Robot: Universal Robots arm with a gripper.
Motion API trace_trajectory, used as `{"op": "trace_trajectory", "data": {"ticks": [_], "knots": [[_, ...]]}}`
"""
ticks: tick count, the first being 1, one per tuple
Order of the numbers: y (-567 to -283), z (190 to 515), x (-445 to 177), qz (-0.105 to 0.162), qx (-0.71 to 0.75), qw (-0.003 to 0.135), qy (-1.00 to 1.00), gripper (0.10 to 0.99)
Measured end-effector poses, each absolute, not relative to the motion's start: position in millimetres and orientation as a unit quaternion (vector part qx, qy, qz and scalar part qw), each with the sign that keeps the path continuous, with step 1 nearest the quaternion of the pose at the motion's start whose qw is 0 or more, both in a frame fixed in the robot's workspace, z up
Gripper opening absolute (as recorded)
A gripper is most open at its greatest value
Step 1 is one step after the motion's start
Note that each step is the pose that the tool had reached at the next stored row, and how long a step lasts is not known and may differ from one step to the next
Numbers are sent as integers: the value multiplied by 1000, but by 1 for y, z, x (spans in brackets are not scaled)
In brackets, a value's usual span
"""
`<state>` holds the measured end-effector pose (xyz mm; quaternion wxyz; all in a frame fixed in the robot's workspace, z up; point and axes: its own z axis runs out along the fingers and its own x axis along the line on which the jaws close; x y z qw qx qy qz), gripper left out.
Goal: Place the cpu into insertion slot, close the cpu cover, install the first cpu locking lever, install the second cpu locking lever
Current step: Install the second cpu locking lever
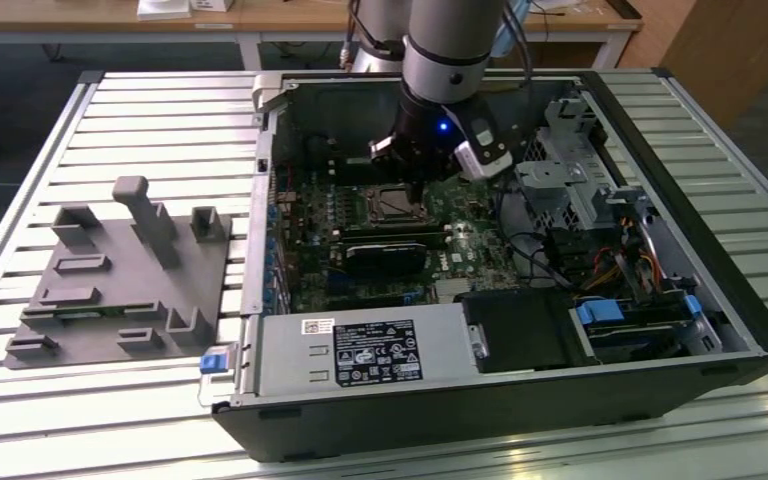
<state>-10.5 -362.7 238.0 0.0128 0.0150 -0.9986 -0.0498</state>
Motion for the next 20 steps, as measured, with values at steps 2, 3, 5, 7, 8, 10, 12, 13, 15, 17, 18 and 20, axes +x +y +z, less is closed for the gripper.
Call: {"op": "trace_trajectory", "data": {"ticks": [2,3,5,7,8,10,12,13,15,17,18,20], "knots": [[-363,236,-11,-50,15,13,-999,106],[-364,235,-11,-50,15,14,-999,106],[-366,234,-11,-50,15,14,-999,106],[-369,233,-11,-50,15,14,-999,106],[-370,233,-11,-50,15,14,-999,106],[-373,233,-11,-50,15,14,-999,106],[-374,233,-13,-50,15,14,-999,106],[-375,233,-15,-50,15,14,-999,106],[-377,232,-18,-50,15,14,-999,106],[-378,232,-24,-50,15,14,-999,106],[-378,232,-27,-50,15,14,-999,106],[-379,232,-34,-50,15,14,-999,106]]}}
